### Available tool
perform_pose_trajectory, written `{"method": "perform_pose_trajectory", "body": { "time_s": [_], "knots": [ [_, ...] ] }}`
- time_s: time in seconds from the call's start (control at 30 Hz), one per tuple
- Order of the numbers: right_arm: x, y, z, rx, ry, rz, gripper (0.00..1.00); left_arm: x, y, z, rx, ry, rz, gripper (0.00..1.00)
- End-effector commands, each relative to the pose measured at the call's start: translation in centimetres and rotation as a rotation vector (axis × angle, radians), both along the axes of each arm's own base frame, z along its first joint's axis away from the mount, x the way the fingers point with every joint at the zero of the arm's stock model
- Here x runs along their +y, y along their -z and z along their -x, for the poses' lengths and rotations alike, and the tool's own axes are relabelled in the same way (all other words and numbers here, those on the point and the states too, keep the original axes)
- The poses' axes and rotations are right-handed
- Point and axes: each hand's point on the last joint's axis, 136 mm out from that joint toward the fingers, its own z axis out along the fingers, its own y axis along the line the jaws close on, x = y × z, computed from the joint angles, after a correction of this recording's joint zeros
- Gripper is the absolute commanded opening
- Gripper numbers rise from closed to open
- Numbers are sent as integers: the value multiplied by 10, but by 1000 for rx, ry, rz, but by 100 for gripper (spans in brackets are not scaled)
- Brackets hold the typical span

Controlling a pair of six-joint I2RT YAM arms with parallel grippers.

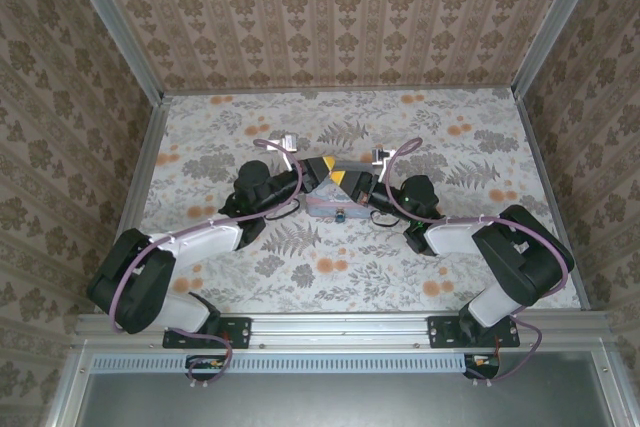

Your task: Unlock the padlock with the key

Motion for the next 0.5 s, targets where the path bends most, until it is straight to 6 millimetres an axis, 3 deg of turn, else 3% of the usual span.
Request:
{"method": "perform_pose_trajectory", "body": {
  "time_s": [0.0,0.47],
  "knots": [
    [-1,-14,-1,-46,-3,-29,0,-4,-8,2,-18,11,23,0],
    [-17,-2,-6,-2,69,-26,0,-4,-4,8,-2,6,28,0]
  ]
}}
